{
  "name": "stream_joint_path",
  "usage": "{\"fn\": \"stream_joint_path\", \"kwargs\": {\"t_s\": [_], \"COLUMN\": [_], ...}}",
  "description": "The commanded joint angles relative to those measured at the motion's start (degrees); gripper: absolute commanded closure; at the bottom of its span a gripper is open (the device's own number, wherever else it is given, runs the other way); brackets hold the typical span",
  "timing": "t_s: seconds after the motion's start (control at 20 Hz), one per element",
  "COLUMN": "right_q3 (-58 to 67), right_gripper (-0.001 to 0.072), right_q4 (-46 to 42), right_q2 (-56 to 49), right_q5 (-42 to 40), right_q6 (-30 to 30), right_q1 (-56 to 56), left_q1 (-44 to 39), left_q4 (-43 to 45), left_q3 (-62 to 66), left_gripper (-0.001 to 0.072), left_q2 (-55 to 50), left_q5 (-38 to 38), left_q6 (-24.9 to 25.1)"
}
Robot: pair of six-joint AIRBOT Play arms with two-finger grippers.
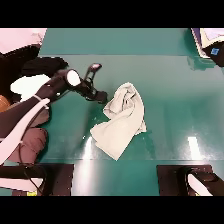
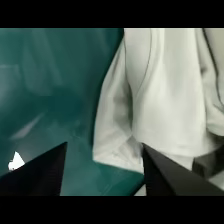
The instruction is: Fold the shirts.
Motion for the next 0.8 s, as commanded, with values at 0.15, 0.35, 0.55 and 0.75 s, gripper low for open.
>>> {"fn": "stream_joint_path", "kwargs": {"t_s": [0.15,0.35,0.55,0.75], "right_q3": [0.0,0.0,-6.3,-27.1], "right_gripper": [0.0697,0.0697,0.0697,0.0667], "right_q4": [0.2,0.2,-1.8,0.1], "right_q2": [-3.3,-4.0,-2.8,-1.2], "right_q5": [2.3,3.8,9.1,5.3], "right_q6": [0.0,0.0,1.5,4.7], "right_q1": [0.0,0.0,0.0,5.0], "left_q1": [0.1,0.5,7.1,14.5], "left_q4": [-9.1,-8.2,0.1,1.8], "left_q3": [-0.7,0.0,7.3,10.3], "left_gripper": [0.0186,0.0679,0.0679,0.0678], "left_q2": [-7.6,-7.4,-3.5,2.4], "left_q5": [2.8,2.8,-2.0,-2.1], "left_q6": [5.9,6.1,4.1,4.2]}}
